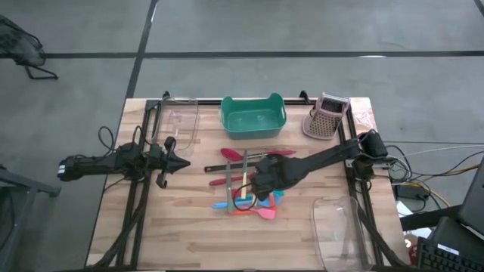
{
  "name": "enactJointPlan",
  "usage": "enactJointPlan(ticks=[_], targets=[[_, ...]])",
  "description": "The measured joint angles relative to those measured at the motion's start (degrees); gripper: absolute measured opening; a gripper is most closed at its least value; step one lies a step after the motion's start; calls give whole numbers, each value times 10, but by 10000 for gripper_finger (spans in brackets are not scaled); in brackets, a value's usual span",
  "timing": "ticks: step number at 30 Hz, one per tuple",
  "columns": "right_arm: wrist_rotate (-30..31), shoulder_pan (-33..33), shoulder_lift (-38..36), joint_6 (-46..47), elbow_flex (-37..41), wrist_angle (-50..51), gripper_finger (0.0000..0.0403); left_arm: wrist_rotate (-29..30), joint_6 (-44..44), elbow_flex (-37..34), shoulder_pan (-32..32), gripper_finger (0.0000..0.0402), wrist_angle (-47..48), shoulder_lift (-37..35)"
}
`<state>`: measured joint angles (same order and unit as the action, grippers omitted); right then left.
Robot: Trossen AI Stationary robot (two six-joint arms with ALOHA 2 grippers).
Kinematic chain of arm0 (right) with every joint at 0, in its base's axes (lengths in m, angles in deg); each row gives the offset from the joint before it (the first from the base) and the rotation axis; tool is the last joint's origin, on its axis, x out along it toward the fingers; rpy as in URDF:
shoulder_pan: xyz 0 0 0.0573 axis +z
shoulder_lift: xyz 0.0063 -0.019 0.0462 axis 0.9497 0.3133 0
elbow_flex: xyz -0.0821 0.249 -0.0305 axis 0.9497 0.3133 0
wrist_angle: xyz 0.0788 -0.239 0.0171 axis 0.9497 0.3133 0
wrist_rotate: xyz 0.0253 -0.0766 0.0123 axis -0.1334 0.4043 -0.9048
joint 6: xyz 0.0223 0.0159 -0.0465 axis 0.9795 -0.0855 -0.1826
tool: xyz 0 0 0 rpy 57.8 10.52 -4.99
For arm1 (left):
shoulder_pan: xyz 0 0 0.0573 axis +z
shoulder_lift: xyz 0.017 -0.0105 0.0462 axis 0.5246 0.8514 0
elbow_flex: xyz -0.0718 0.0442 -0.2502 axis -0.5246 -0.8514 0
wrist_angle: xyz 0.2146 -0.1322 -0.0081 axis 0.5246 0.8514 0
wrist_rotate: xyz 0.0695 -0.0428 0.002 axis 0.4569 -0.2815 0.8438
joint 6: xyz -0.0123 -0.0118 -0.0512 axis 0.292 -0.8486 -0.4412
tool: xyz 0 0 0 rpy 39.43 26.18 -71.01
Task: Pick & Place Kitchen Items
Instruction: Put the orange knife into the bottom transparent bin
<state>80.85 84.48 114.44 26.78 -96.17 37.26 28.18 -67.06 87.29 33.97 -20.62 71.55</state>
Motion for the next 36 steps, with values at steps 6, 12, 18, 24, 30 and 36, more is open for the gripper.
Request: enactJointPlan(ticks=[6,12,18,24,30,36], targets=[[-4,0,3,22,39,-24,214,0,0,0,0,14,1,0],[-17,0,4,27,66,-73,206,0,0,0,0,14,0,0],[-17,0,4,45,100,-120,209,0,0,0,0,14,-1,0],[-17,0,4,56,117,-130,206,0,0,0,0,14,-1,0],[-17,0,4,55,130,-162,178,0,0,0,0,14,-1,0],[-17,0,4,50,132,-165,141,0,0,0,0,14,-1,0]])
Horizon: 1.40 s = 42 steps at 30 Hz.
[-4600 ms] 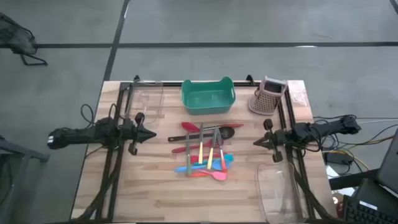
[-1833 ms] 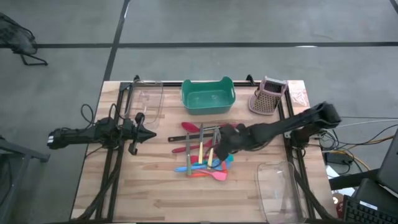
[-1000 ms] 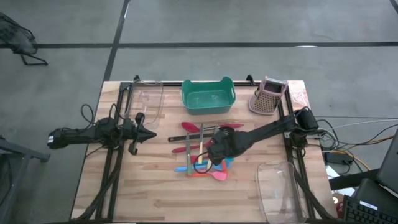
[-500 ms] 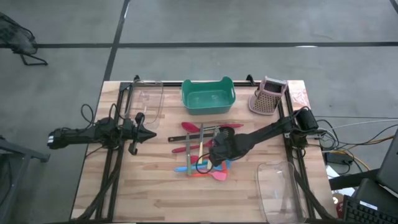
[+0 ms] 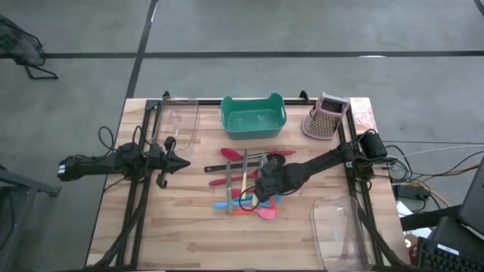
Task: Pick & Place Kitchen Items
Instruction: Put the orange knife into the bottom transparent bin
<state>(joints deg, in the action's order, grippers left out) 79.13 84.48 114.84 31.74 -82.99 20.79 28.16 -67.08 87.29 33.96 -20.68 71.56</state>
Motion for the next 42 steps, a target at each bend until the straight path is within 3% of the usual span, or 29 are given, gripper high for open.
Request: enactJointPlan(ticks=[14,25,42], targets=[[0,0,0,-27,-3,-1,32,0,0,0,0,14,0,0],[-2,0,-16,-28,-6,1,42,0,0,0,0,14,0,0],[5,37,-146,-22,-6,58,33,0,0,0,0,14,3,2]])
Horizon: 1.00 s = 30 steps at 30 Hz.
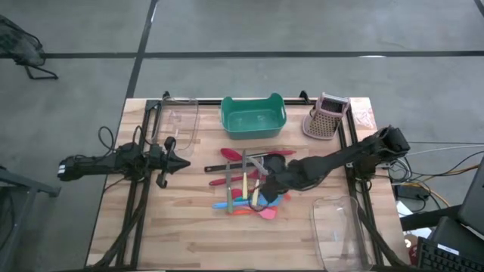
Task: Pick & Place Kitchen Items
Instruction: Put the orange knife into the bottom transparent bin
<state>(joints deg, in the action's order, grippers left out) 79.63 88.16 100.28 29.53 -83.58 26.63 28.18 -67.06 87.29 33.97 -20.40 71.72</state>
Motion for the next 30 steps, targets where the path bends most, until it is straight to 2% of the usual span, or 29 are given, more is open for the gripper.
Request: enactJointPlan(ticks=[3,9,18,27,30], targets=[[0,27,-28,9,1,3,32,0,0,0,0,14,1,0],[1,103,-74,105,1,36,33,0,0,0,0,14,2,1],[3,271,-123,181,2,89,33,0,0,0,0,14,2,2],[31,422,-134,449,2,183,33,0,0,0,0,14,2,2],[31,459,-124,505,2,195,33,0,0,0,0,14,2,2]])
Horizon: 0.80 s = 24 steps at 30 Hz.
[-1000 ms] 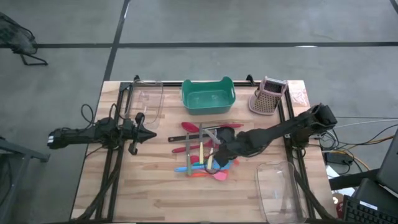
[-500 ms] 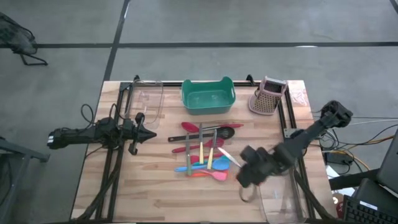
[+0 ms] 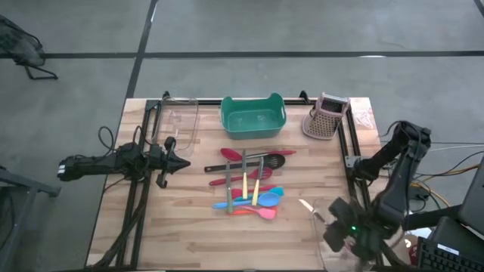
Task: Pick & Place Kitchen Items
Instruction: Put the orange knife into the bottom transparent bin
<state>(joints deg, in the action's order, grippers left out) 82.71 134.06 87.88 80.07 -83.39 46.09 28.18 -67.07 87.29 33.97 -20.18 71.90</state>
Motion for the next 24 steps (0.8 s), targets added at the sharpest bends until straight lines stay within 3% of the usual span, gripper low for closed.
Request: enactJointPlan(ticks=[4,24], targets=[[3,23,17,40,0,6,34,0,0,0,0,14,0,0],[-5,29,109,48,1,1,45,0,0,0,0,14,0,0]])
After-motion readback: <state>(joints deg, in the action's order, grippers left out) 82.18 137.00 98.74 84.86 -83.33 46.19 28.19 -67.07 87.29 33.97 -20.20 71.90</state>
